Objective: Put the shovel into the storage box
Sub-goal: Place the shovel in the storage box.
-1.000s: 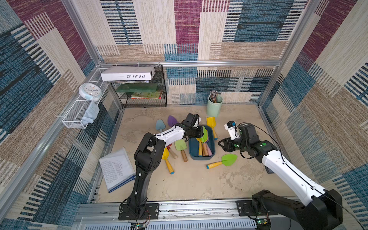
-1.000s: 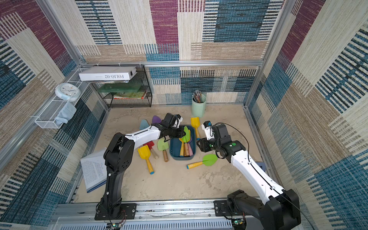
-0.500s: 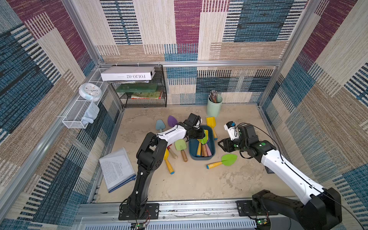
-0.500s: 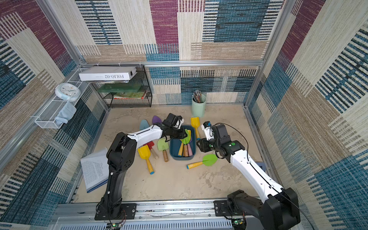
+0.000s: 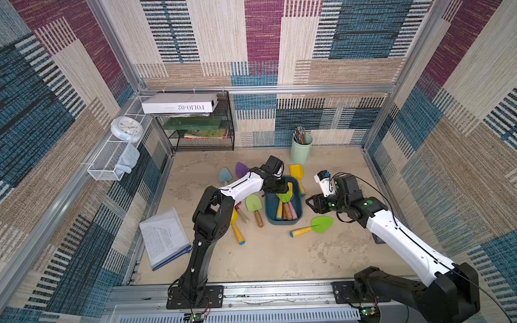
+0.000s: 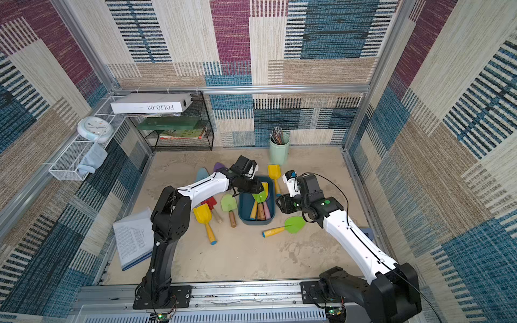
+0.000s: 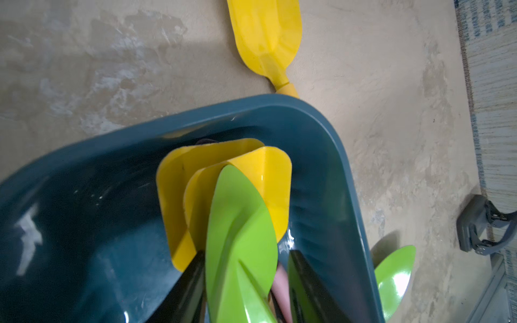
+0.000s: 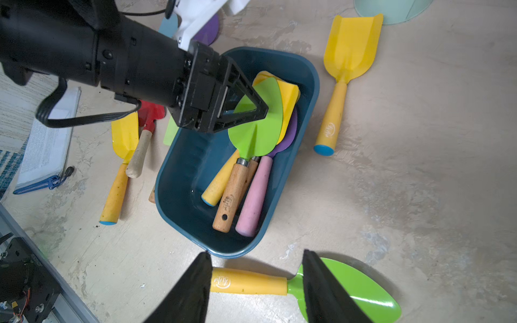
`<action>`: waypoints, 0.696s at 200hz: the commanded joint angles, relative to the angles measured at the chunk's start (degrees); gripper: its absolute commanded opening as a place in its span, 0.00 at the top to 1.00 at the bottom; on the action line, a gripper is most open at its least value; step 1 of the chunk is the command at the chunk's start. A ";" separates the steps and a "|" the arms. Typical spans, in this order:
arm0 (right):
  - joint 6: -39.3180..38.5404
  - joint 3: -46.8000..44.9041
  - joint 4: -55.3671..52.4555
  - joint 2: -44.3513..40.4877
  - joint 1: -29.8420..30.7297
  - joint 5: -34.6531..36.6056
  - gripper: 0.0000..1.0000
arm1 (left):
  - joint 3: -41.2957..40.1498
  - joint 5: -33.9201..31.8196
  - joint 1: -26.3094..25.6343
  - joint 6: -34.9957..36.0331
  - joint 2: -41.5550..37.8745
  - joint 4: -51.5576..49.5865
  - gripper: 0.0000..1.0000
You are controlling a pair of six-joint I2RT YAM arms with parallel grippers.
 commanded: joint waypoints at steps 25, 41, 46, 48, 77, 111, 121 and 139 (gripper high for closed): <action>-0.14 -0.62 1.05 -0.58 0.09 -0.01 0.44 | 3.68 -3.26 -0.15 2.23 1.20 -5.00 0.51; -0.01 -0.70 0.86 -0.48 0.06 0.98 0.44 | 4.53 -4.36 -0.15 2.56 1.05 -5.57 0.51; 0.27 -0.71 0.86 -0.50 0.05 1.60 0.44 | 4.61 -4.53 -0.17 2.63 0.93 -5.60 0.51; 0.35 -0.71 0.87 -0.50 0.01 1.87 0.44 | 4.64 -4.63 -0.19 2.70 0.87 -5.60 0.51; 2.07 -0.95 1.39 0.69 0.00 7.07 0.44 | 4.37 -3.60 -0.20 2.52 -0.62 -3.69 0.51; 1.55 0.91 1.83 4.72 -0.71 10.53 0.44 | 3.61 -2.20 -0.26 1.81 -1.77 -2.32 0.51; 0.98 1.54 2.13 6.24 -1.31 10.50 0.44 | 2.61 -2.20 -0.31 1.58 -2.56 -1.60 0.51; -0.46 2.64 2.78 9.26 -2.45 9.61 0.45 | 0.43 -2.20 -0.37 1.20 -4.47 -0.31 0.51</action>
